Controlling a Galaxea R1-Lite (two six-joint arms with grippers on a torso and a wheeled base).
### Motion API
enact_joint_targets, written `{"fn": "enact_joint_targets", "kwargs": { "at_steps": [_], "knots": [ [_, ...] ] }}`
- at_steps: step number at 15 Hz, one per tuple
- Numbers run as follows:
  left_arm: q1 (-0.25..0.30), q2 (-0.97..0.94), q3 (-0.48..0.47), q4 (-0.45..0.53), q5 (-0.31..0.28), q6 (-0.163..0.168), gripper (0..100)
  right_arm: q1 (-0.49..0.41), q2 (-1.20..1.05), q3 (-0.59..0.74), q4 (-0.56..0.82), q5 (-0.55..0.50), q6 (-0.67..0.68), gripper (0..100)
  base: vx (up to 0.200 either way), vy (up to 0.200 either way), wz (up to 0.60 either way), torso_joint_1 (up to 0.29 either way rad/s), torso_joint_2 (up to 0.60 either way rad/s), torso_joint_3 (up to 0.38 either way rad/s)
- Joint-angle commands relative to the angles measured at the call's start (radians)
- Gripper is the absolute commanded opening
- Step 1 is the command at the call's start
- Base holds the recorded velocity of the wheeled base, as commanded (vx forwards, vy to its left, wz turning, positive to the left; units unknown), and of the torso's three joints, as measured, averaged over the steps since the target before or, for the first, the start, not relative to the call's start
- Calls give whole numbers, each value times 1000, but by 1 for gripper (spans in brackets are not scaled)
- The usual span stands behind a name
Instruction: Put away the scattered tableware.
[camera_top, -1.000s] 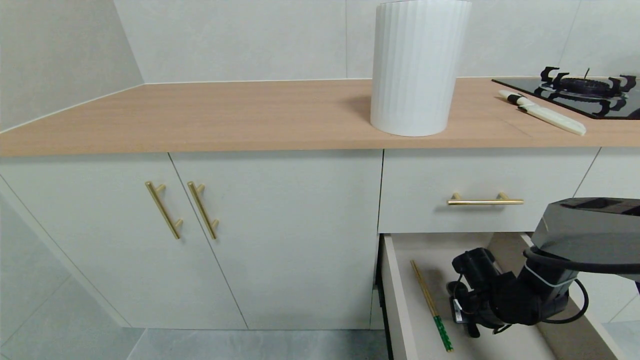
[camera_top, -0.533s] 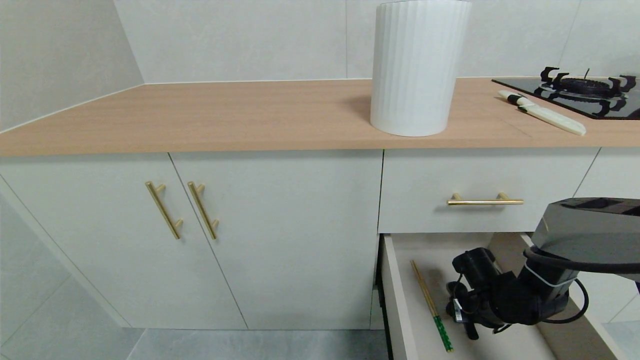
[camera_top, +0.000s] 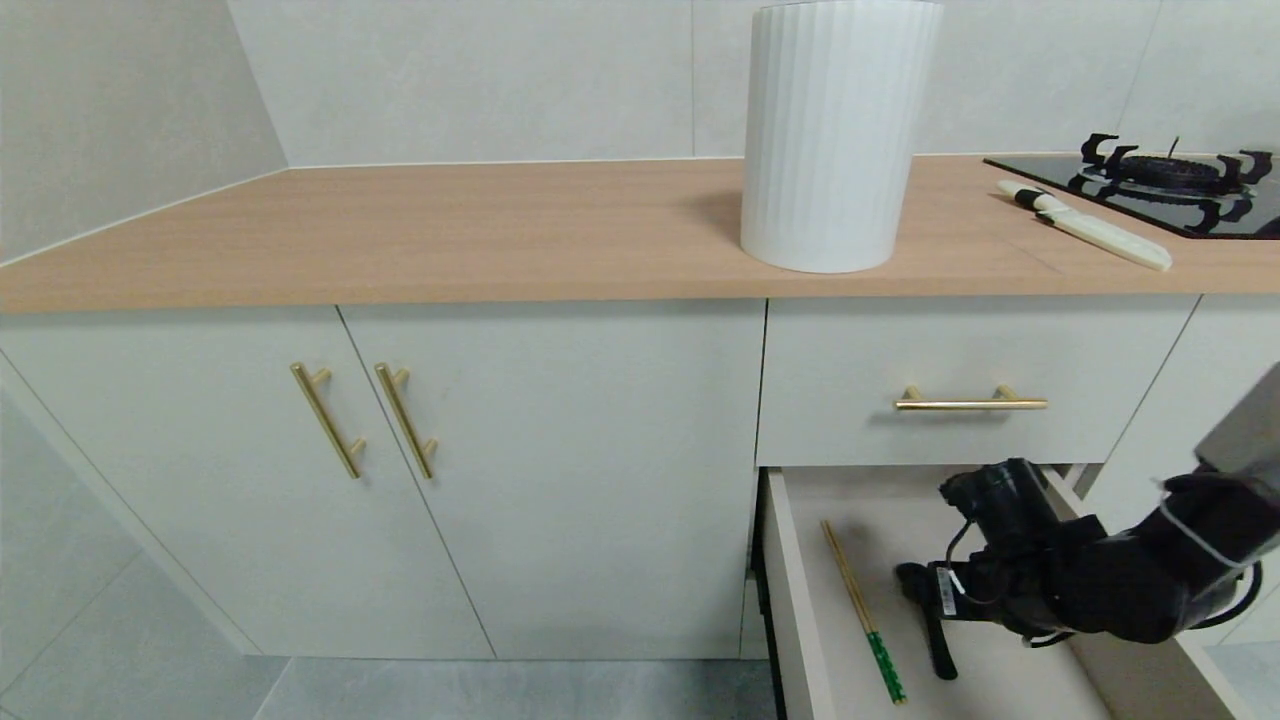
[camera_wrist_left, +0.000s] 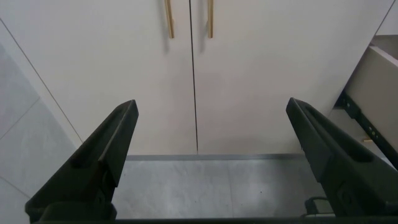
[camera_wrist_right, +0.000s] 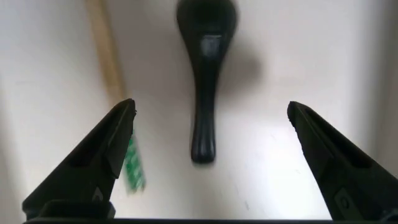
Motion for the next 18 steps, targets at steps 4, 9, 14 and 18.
{"fn": "enact_joint_targets", "kwargs": {
  "at_steps": [4, 9, 14, 18],
  "knots": [
    [0, 0, 0, 0, 0, 0, 100, 82, -559, 36, 425, 135, -16, 100, 0, 0, 0, 0, 0, 0],
    [0, 0, 0, 0, 0, 0, 100, 139, -674, 26, 521, 124, -57, 100, 0, 0, 0, 0, 0, 0],
    [0, 0, 0, 0, 0, 0, 100, 144, -697, 27, 548, 124, -79, 100, -40, 0, 0, 0, 2, 1],
    [0, 0, 0, 0, 0, 0, 100, 180, -699, 30, 560, 117, -79, 100, -200, 0, 0, 4, 2, 5]
  ]
}}
